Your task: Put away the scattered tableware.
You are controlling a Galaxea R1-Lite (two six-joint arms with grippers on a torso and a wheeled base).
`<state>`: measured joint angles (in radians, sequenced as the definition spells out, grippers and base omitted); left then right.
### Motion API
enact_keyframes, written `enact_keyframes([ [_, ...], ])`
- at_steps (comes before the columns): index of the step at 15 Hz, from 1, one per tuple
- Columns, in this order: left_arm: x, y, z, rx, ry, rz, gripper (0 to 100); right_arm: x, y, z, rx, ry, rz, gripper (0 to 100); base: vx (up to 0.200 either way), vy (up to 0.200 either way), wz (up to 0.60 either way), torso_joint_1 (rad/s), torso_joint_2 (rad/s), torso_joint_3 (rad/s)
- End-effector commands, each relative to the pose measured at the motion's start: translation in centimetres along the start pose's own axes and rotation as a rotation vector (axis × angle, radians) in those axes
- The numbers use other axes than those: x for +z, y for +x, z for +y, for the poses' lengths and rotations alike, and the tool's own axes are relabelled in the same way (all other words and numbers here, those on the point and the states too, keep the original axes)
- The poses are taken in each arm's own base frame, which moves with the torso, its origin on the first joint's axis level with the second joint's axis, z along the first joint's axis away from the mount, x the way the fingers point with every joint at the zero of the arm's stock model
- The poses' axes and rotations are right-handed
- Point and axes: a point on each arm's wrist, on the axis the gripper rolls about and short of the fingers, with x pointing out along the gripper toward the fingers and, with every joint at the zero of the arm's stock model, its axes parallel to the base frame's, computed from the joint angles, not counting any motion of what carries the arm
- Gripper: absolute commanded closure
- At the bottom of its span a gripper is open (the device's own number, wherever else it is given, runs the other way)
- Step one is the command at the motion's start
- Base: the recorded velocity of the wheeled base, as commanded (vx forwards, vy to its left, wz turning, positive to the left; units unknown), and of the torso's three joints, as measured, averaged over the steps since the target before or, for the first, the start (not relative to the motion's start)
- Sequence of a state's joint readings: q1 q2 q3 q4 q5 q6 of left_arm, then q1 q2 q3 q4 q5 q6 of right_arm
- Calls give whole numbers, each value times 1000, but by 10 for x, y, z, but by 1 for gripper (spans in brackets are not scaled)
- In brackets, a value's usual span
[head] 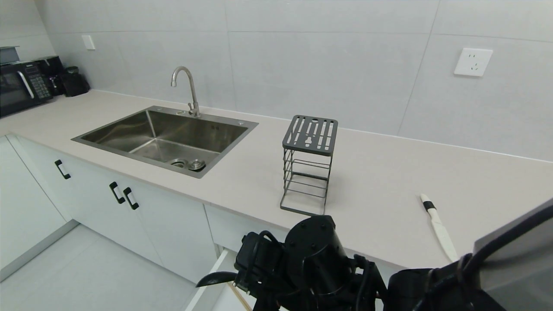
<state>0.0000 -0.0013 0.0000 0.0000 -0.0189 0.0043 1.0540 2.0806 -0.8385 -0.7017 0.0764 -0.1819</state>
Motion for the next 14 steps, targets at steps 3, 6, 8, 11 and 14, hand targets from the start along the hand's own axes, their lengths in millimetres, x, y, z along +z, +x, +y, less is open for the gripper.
enact_keyframes([
  [3,0,0,0,1,0,1,0,4,11,0,0,43,-10,100,0,0,0,-225,455,219],
  [6,0,0,0,1,0,1,0,11,15,0,8,91,14,100,0,0,0,-264,530,250],
  [8,0,0,0,1,0,1,0,17,19,-1,7,95,1,100,0,0,0,-266,530,254],
  [11,0,0,0,1,0,1,0,24,22,-1,9,245,-24,100,0,0,0,-272,509,246],
  [14,0,0,0,1,0,1,0,25,23,-1,7,287,-25,100,0,0,0,-255,497,242],
])
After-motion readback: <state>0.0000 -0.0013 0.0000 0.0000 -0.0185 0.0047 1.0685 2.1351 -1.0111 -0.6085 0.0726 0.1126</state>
